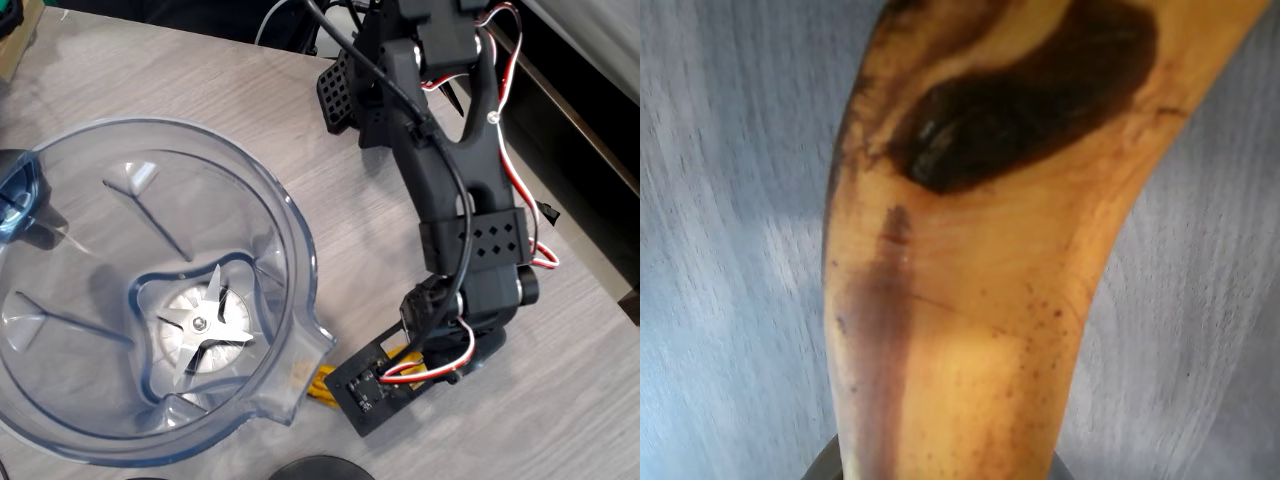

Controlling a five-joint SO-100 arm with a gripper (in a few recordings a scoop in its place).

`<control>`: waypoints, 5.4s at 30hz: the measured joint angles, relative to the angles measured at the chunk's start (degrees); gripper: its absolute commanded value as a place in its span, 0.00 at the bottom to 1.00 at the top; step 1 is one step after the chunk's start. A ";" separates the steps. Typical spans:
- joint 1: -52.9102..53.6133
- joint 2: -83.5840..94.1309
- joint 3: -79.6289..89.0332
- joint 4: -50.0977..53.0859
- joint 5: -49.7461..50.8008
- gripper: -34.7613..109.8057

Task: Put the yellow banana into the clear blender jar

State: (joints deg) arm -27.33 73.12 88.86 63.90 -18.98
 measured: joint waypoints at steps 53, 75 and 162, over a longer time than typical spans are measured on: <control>35.77 37.44 -24.61 -6.68 33.84 0.34; 35.60 26.54 -25.22 10.37 26.81 0.43; 19.34 116.37 87.71 6.15 24.96 0.24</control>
State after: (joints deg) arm -8.00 189.49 176.57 70.05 5.98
